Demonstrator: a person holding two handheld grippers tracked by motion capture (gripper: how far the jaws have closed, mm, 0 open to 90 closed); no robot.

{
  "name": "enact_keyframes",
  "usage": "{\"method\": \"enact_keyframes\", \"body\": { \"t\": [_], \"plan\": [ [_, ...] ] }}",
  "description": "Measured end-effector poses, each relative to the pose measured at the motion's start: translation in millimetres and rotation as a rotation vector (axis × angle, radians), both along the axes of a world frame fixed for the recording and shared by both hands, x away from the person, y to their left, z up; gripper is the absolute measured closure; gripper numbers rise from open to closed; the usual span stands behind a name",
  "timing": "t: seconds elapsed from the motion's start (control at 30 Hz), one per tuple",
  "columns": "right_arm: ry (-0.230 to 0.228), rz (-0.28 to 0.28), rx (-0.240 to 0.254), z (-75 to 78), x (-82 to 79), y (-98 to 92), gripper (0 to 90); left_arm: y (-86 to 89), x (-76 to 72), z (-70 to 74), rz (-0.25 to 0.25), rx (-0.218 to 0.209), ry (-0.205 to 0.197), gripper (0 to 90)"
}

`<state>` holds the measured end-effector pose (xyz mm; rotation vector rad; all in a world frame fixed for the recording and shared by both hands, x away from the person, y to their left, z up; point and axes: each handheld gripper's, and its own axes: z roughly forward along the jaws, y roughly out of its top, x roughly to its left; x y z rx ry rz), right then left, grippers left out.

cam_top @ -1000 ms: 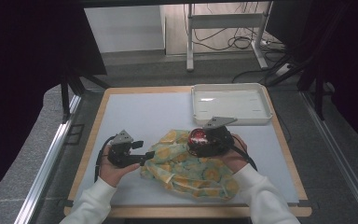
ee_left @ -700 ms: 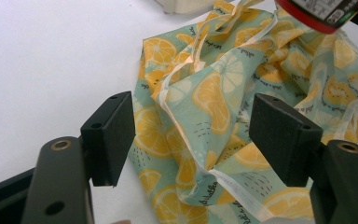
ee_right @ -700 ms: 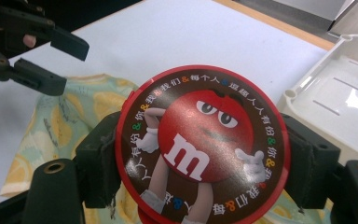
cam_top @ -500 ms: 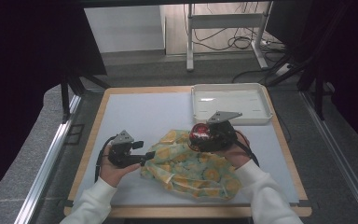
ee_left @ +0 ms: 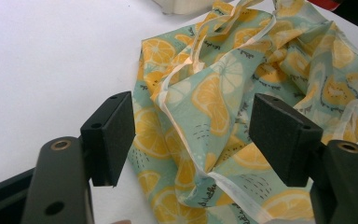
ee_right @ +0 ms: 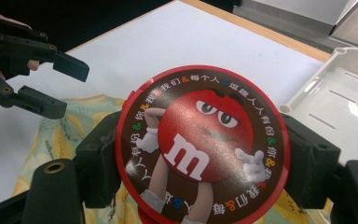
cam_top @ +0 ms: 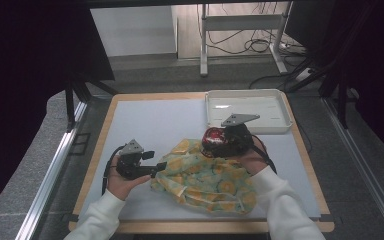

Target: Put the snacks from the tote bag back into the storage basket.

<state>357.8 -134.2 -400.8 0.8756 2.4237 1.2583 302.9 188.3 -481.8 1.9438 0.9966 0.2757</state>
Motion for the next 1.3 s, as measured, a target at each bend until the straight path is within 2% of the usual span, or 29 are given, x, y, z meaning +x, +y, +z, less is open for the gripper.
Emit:
{"method": "enact_keyframes", "body": {
  "t": [0.8, 1.3],
  "plan": [
    [-0.028, 0.006, 0.014, 17.3, 14.7, -2.5, 25.6, -0.9, -0.2, -0.2, 0.002, 0.004, -0.004, 31.5],
    [-0.018, -0.027, 0.02, 19.8, 33.7, -8.6, 25.6, -0.7, 0.2, -0.5, -0.001, 0.011, -0.005, 31.5]
  ]
}}
